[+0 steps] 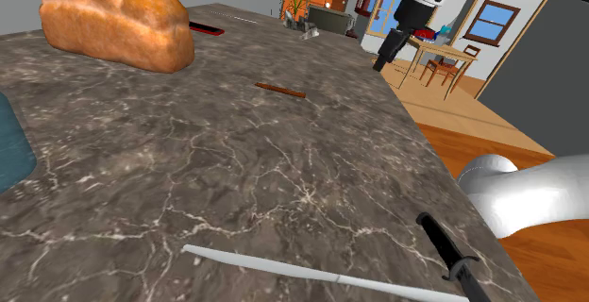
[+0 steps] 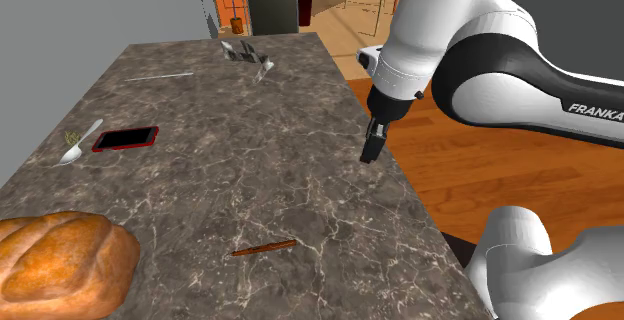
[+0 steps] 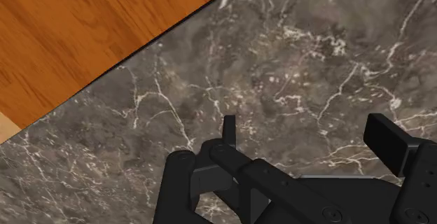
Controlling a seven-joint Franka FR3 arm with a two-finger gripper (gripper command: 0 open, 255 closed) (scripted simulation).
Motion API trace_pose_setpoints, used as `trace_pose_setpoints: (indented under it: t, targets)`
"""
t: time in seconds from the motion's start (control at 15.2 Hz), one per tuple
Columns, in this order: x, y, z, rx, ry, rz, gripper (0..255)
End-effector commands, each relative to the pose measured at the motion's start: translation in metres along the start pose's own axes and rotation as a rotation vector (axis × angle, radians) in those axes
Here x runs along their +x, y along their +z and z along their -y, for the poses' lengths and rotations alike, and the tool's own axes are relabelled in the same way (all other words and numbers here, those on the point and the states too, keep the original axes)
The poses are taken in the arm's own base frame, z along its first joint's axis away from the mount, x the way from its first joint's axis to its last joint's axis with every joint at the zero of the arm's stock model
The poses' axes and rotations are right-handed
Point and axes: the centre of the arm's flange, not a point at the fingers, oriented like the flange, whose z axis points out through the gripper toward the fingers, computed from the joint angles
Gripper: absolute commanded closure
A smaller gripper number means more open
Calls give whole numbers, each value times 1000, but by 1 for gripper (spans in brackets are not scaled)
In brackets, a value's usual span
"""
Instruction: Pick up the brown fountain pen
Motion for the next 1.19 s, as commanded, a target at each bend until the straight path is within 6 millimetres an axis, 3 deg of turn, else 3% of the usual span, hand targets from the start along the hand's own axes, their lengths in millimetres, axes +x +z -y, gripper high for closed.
trace_pose_setpoints:
  t: [0.0, 0.59, 1.12]
  targets:
    - [0, 0, 0, 0, 0, 0, 0]
    - [82, 12, 86, 49, -205, 53, 0]
    - [139, 22, 175, 93, -388, 100, 0]
